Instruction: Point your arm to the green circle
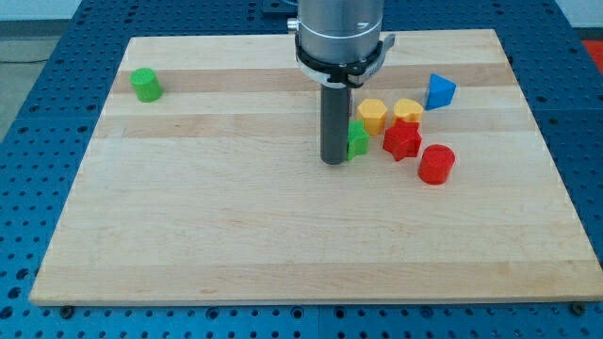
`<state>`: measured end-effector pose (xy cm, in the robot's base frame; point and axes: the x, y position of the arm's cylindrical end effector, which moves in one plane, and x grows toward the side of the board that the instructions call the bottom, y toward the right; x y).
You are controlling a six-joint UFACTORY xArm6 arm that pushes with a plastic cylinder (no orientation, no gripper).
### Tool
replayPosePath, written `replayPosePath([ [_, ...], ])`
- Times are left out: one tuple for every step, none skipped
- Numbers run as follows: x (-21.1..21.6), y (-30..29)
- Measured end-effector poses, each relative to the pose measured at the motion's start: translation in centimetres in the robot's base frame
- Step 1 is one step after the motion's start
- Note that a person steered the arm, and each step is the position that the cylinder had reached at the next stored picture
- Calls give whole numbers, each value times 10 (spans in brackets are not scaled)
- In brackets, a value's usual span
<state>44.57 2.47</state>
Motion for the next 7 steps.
replayPosePath([
  [0,2],
  [17,-19],
  [31,-87],
  [17,-168],
  [-11,-250],
  [-41,-329],
  [-44,-330],
])
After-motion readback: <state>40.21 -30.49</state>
